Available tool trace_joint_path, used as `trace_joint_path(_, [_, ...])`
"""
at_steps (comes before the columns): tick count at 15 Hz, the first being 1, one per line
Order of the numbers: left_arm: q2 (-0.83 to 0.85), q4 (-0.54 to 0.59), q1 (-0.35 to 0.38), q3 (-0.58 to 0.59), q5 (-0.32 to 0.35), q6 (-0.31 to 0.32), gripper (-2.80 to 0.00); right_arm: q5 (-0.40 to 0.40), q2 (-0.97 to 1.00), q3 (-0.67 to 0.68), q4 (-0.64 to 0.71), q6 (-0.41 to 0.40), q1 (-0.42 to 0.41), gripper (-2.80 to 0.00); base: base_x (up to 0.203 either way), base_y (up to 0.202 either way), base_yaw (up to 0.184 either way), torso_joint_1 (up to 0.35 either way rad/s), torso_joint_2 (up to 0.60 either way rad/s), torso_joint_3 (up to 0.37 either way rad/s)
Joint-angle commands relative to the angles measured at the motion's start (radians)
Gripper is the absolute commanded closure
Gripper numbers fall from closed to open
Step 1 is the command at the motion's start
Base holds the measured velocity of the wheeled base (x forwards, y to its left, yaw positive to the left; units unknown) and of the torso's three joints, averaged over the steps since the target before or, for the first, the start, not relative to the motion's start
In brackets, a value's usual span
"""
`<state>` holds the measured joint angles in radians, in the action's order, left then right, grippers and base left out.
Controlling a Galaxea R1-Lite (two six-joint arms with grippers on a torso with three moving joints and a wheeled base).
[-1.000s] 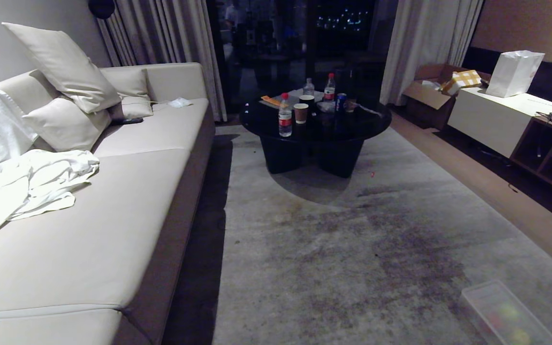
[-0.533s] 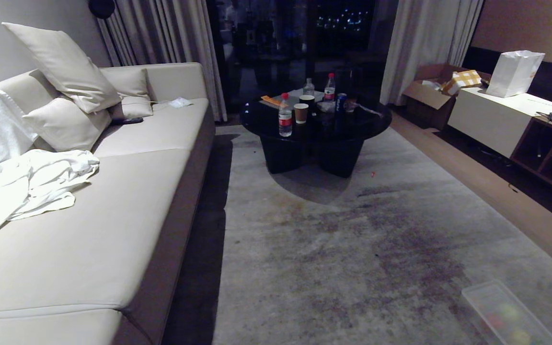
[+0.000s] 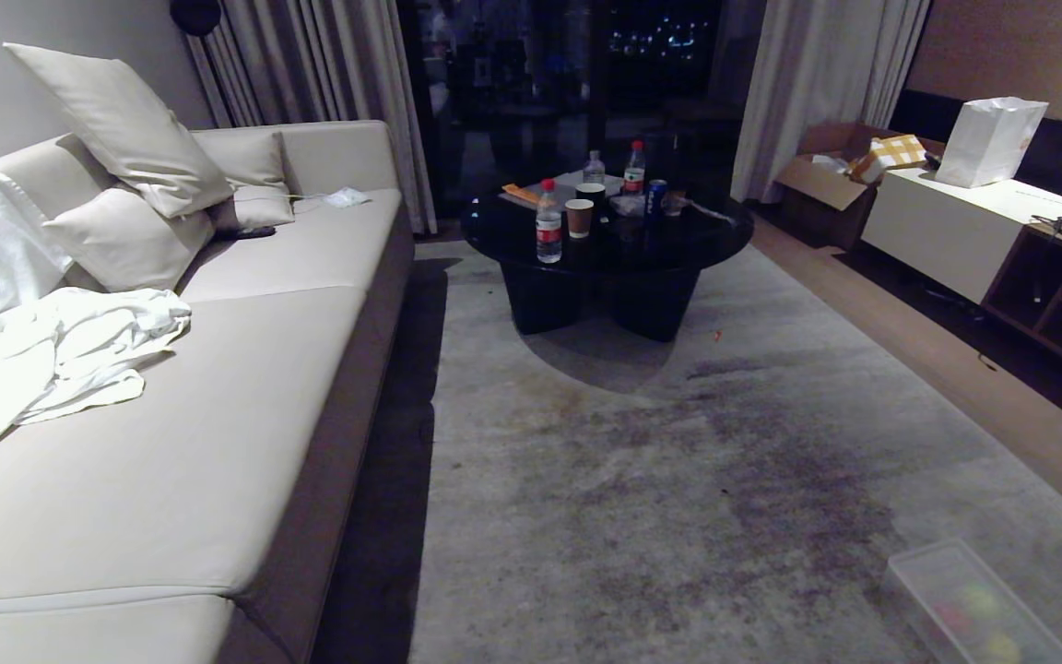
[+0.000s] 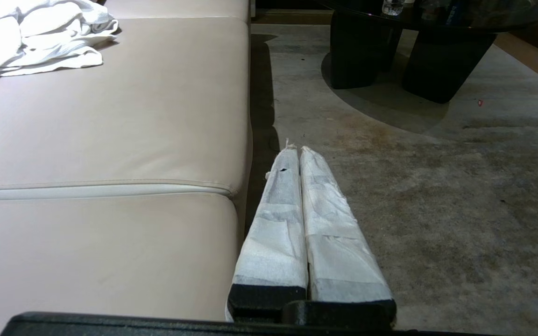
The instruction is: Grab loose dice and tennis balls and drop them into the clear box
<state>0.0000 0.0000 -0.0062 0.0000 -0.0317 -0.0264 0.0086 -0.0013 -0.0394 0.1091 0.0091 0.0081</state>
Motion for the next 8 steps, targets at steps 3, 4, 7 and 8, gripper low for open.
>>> trace_joint_path(3, [0.002,0.0,0.0,0.002,-0.001,-0.001,0.0,0.001,0.001,-0.001,0.001,-0.001,0.001,0.0,0.0,0.0,0.0,0.0,0.0,0.0])
trace_joint_path(4, [0.002,0.0,0.0,0.002,-0.001,-0.001,0.0,0.001,0.001,-0.001,0.001,-0.004,0.001,0.0,0.0,0.0,0.0,0.0,0.0,0.0])
trace_joint_path(7, [0.002,0.0,0.0,0.002,-0.001,-0.001,0.0,0.002,0.001,0.001,0.0,-0.004,0.0,0.0,0.0,0.0,0.0,0.0,0.0,0.0])
trace_joint_path(8, [0.002,0.0,0.0,0.002,-0.001,-0.001,0.0,0.002,0.001,-0.001,0.0,-0.004,0.001,0.0,0.0,0.0,0.0,0.0,0.0,0.0])
